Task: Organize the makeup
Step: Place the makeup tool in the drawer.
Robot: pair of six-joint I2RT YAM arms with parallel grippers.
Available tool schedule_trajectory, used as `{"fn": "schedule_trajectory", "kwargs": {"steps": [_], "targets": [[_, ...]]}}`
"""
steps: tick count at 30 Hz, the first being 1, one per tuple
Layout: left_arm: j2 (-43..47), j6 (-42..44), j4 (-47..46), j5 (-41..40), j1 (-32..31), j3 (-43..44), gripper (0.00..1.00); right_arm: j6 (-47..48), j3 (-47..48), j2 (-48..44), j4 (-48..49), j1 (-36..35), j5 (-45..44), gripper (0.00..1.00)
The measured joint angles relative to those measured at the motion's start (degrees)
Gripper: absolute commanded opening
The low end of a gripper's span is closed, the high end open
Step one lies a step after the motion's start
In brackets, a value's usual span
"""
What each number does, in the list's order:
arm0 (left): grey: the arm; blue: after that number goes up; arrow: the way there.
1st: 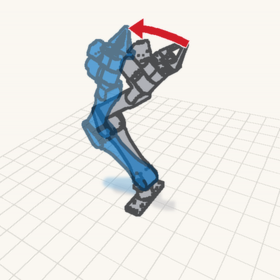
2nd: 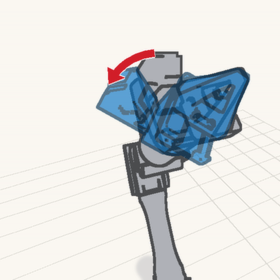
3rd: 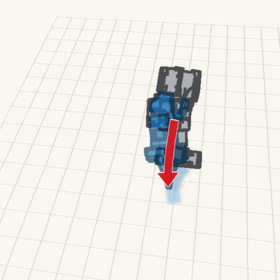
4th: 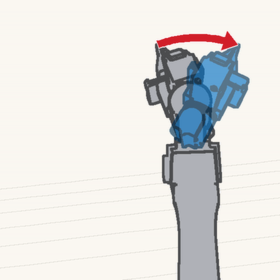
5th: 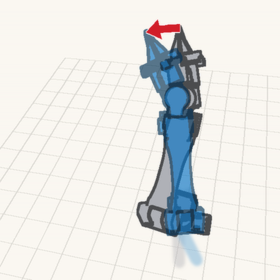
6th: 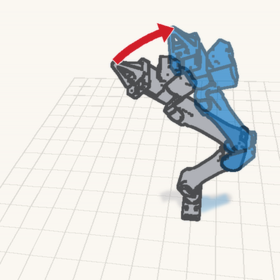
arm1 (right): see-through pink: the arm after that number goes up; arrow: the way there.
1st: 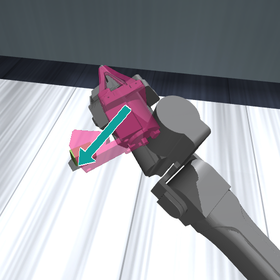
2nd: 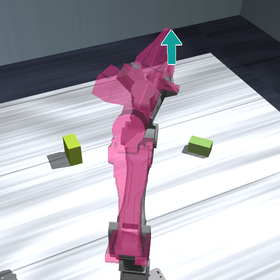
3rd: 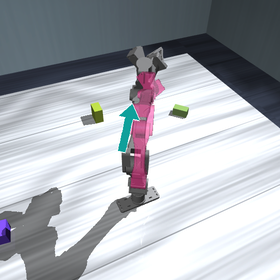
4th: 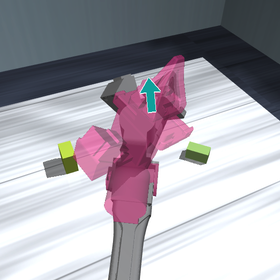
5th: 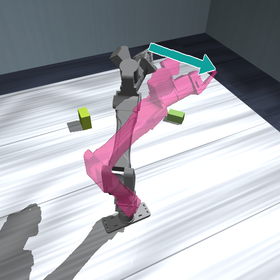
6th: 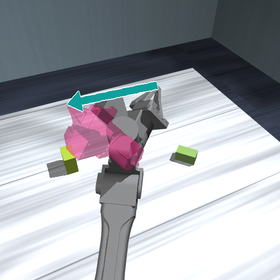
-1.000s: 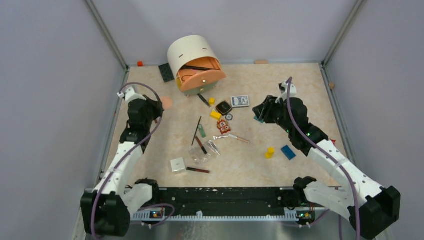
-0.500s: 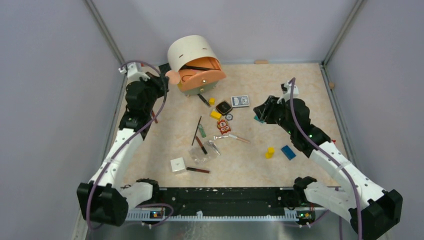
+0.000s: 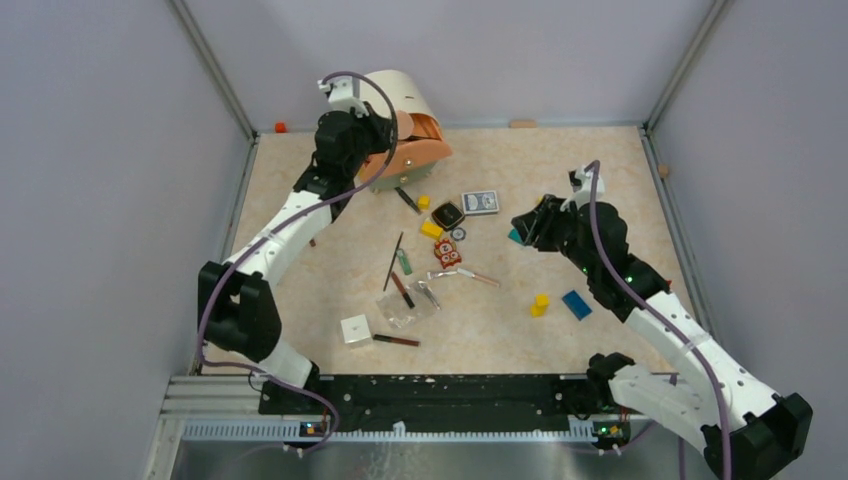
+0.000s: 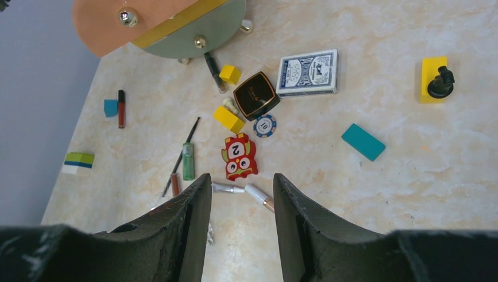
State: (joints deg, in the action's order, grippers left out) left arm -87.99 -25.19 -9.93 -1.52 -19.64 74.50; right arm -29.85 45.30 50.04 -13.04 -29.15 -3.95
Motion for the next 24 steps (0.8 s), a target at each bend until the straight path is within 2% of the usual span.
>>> {"fn": "schedule_trajectory", "kwargs": {"steps": [5,15,20,22,24], "targets": [[-6.23,2.93,0.0,-1.44,0.09,5.11,0.0,-0.02,-0.42,-0.94,-0.44,0.0,-0.31,0.43],[-9.92,5.64,0.04,-1.11,0.07,9.29,0.02,-0.02,-0.74,-1.27,-1.36,0.0,-0.7,0.43],[-9.92,5.9,0.07,-0.59,0.07,9.22,0.11,-0.02,-0.79,-1.27,-1.38,0.0,-0.83,0.43],[-9.92,5.95,0.0,-0.33,0.07,8.81,0.22,-0.02,-0.79,-1.27,-1.38,0.0,-0.87,0.43],[-9.92,6.29,0.09,0.04,0.09,8.17,0.28,-0.02,-0.85,-1.27,-1.36,0.0,-0.92,0.43]]}}
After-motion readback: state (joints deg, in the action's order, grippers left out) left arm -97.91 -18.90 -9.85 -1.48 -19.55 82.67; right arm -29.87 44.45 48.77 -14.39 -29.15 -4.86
